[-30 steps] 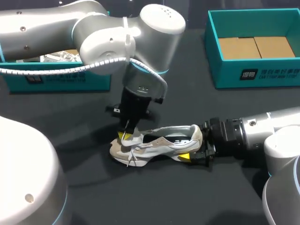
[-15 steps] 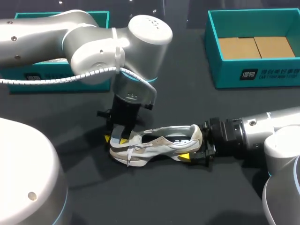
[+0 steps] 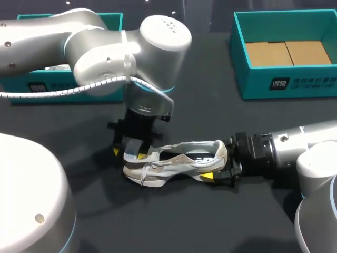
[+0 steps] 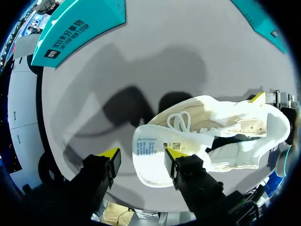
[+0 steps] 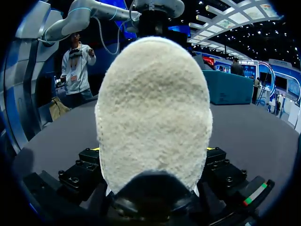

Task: Take the shoe out of the shoebox, open the shoe tongue, remove and reinsert the insole, then place the shoe into the shoebox

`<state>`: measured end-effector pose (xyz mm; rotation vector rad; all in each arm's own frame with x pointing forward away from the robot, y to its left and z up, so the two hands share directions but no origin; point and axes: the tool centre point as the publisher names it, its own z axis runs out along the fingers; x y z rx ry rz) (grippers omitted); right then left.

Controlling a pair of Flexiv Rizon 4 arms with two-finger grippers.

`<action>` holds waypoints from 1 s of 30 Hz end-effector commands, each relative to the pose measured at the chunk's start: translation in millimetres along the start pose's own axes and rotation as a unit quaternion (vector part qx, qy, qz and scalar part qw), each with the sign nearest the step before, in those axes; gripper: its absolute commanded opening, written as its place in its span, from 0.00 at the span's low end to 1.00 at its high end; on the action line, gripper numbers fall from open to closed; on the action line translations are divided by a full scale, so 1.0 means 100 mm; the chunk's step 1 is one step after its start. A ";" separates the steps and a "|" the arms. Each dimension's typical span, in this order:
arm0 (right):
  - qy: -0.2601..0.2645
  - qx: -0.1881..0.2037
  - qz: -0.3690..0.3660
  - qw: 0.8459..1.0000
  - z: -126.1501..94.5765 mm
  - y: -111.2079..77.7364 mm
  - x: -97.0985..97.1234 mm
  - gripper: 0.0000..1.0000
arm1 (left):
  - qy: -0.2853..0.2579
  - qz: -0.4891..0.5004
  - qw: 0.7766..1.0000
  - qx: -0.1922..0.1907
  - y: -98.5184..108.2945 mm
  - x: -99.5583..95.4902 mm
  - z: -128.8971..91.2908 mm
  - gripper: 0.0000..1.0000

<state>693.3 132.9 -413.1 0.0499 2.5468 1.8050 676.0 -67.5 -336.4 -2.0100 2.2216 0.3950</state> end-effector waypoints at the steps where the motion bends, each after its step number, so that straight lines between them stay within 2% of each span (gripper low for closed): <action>1: 0.000 0.001 0.000 1.000 0.00 0.00 0.01 0.00 | 0.034 0.012 0.999 0.038 0.12 -0.17 -0.33 0.60; 11: 0.000 0.001 0.000 1.000 0.00 0.00 0.01 0.00 | 0.094 0.085 0.987 0.097 0.09 -0.06 -0.96 0.60; 16: 0.000 0.001 0.000 1.000 0.00 0.00 0.01 0.00 | 0.113 0.164 0.973 0.115 0.08 0.08 -1.21 0.61; 19: 0.000 0.001 0.000 1.000 0.00 0.00 0.01 0.00 | 0.122 0.222 0.960 0.118 0.06 0.18 -1.33 0.58; 22: 0.000 0.001 0.000 1.000 0.00 0.00 0.01 0.00 | 0.130 0.298 0.939 0.115 0.06 0.29 -1.44 0.46; 23: 0.000 0.001 0.000 1.000 0.00 0.00 0.01 0.00 | 0.132 0.321 0.931 0.114 0.07 0.32 -1.48 0.38; 24: 0.000 0.001 0.000 1.000 0.00 0.00 0.01 0.00 | 0.133 0.349 0.921 0.115 0.07 0.34 -1.51 0.21; 25: 0.000 0.001 0.000 1.000 0.00 0.00 0.01 0.00 | 0.137 0.376 0.909 0.116 0.08 0.39 -1.55 0.00; 27: 0.000 0.001 0.000 1.000 0.00 0.00 0.01 0.00 | 0.136 0.434 0.883 0.119 0.10 0.45 -1.61 0.00; 30: 0.000 0.001 0.000 1.000 0.00 0.00 0.01 0.00 | 0.118 0.530 0.827 0.148 0.18 0.50 -1.68 0.00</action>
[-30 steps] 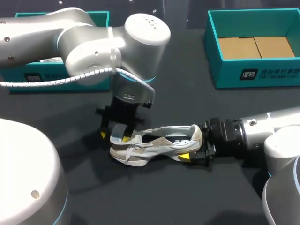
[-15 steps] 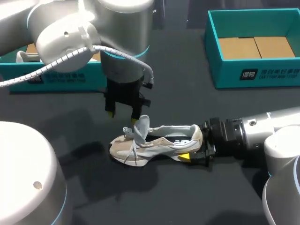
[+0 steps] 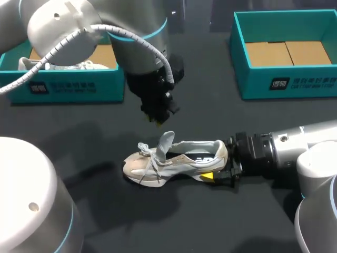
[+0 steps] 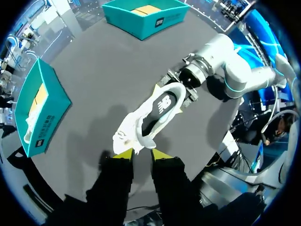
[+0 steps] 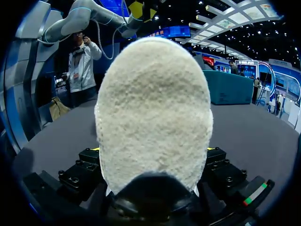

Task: Take the shoe out of the shoebox, open the shoe tongue, remove and reinsert the insole, then place the shoe into the shoebox

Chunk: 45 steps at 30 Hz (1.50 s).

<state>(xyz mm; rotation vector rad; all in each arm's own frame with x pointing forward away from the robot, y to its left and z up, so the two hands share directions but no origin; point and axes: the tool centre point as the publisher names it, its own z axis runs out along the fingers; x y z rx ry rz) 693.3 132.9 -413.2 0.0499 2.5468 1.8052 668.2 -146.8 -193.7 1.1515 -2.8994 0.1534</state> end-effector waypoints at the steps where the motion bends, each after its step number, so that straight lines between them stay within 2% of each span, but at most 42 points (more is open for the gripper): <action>1: 0.000 0.001 0.000 1.000 0.00 0.01 0.01 0.00 | 0.006 0.241 0.971 -0.009 -0.11 0.13 -0.09 0.00; 13: 0.000 0.001 0.000 1.000 0.00 0.01 0.01 0.00 | 0.006 0.241 0.971 -0.009 -0.11 0.13 -0.09 0.00; 15: 0.000 0.001 0.000 1.000 0.00 0.01 0.01 0.00 | -0.004 0.248 0.969 0.007 -0.16 0.15 -0.02 0.00; 23: 0.000 0.001 0.000 1.000 0.00 0.01 0.01 0.00 | 0.005 0.313 0.949 0.027 -0.29 0.27 0.26 0.00; 39: 0.000 0.001 0.000 1.000 0.00 0.01 0.01 0.00 | 0.005 0.313 0.949 0.027 -0.29 0.27 0.26 0.00; 41: 0.000 0.001 0.000 1.000 0.00 0.01 0.01 0.00 | -0.013 0.323 0.946 0.034 -0.33 0.33 0.39 0.00; 42: 0.000 0.001 0.000 1.000 0.00 0.01 0.01 0.00 | -0.006 0.327 0.945 0.020 -0.36 0.36 0.44 0.00; 45: 0.000 0.001 0.000 1.000 0.00 0.01 0.01 0.00 | 0.010 0.336 0.942 0.015 -0.44 0.41 0.60 0.00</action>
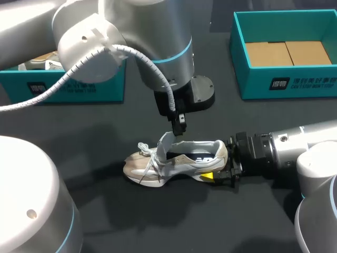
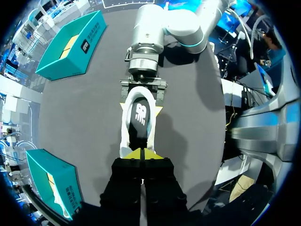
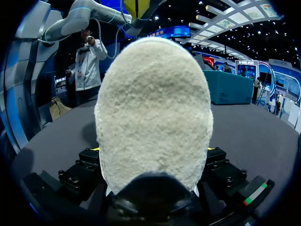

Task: Take the shoe out of the shoebox, open the shoe tongue, remove and reinsert the insole, then place the shoe into the shoebox

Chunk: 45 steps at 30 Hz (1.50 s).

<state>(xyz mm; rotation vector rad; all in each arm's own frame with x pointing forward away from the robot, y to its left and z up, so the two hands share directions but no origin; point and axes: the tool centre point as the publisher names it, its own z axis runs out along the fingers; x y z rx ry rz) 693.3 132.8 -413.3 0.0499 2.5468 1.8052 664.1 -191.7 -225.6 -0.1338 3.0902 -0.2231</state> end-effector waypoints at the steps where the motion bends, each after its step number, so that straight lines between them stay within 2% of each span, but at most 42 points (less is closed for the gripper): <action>1: 0.000 0.001 0.000 1.000 0.00 0.01 0.01 0.00 | 0.015 0.003 1.000 -0.007 -0.22 -0.03 0.30 0.00; 5: 0.000 0.001 0.000 1.000 0.00 0.01 0.01 0.00 | 0.020 0.006 1.000 -0.010 -0.33 -0.02 0.47 0.00; 12: 0.000 0.001 0.000 1.000 0.00 0.01 0.01 0.00 | 0.013 0.039 0.999 0.021 -0.38 -0.01 0.73 0.00; 24: 0.000 0.001 0.000 1.000 0.00 0.01 0.01 0.00 | 0.013 0.039 0.999 0.021 -0.38 -0.01 0.73 0.00; 27: 0.000 0.001 0.000 1.000 0.00 0.01 0.01 0.00 | 0.020 0.037 0.999 0.017 -0.43 -0.03 0.94 0.00; 30: 0.000 0.001 0.000 1.000 0.00 0.01 0.01 0.00 | 0.036 0.044 0.998 0.016 -0.46 -0.05 1.07 0.00; 38: 0.000 0.001 0.000 1.000 0.00 0.01 0.01 0.00 | 0.045 0.045 0.998 0.008 -0.52 -0.11 1.29 0.00; 45: 0.000 0.001 0.000 1.000 0.00 0.01 0.01 0.00 | 0.057 0.053 0.997 -0.007 -0.46 -0.10 1.41 0.00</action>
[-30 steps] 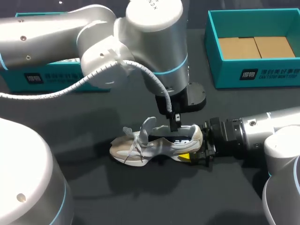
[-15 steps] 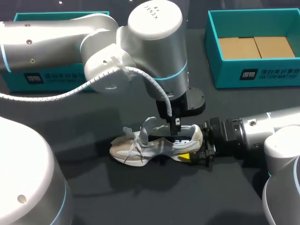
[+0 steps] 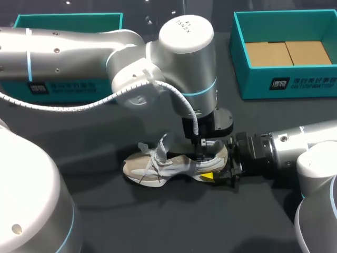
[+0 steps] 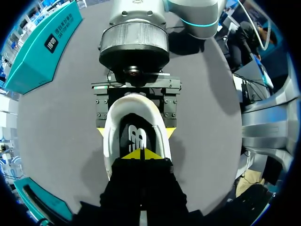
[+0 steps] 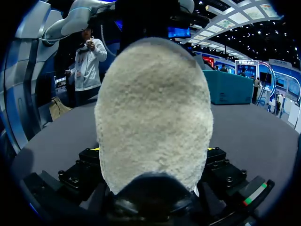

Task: Take the shoe out of the shoebox, open the shoe tongue, remove and reinsert the insole, then place the shoe into the shoebox

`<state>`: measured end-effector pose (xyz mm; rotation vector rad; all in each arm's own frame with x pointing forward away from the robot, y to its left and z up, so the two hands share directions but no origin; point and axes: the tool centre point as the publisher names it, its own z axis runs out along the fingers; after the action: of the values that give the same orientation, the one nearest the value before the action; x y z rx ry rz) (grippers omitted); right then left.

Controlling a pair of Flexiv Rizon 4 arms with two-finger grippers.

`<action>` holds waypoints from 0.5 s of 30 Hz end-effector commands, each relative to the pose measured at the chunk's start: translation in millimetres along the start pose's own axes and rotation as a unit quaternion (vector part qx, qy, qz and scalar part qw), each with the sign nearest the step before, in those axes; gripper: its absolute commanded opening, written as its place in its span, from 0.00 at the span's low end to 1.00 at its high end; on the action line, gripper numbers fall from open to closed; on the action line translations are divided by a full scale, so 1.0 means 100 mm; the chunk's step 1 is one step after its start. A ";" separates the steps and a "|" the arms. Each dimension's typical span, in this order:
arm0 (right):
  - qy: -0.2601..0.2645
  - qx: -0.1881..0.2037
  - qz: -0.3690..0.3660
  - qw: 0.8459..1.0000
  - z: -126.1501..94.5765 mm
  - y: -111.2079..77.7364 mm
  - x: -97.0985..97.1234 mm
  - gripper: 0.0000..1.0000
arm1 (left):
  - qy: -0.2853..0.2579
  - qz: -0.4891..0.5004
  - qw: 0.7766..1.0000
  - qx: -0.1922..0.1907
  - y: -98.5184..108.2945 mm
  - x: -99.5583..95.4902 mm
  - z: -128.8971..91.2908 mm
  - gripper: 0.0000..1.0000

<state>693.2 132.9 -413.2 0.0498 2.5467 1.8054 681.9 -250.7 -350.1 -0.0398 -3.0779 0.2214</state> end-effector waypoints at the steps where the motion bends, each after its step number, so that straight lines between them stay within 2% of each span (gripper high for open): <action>1: 0.000 0.001 0.000 1.000 0.00 0.01 0.01 0.00 | 0.011 0.000 1.000 -0.007 -0.02 -0.03 0.10 0.00; 9: 0.000 0.001 0.000 1.000 0.00 0.01 0.01 0.00 | 0.031 -0.003 0.999 -0.019 0.15 -0.07 0.16 0.00; 15: 0.000 0.001 0.000 1.000 0.00 0.01 0.01 0.00 | 0.045 0.017 0.999 -0.022 0.30 0.00 0.16 0.00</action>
<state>693.2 132.8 -413.3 0.0498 2.5467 1.8054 682.5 -231.1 -371.2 -0.0911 -3.0014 0.1297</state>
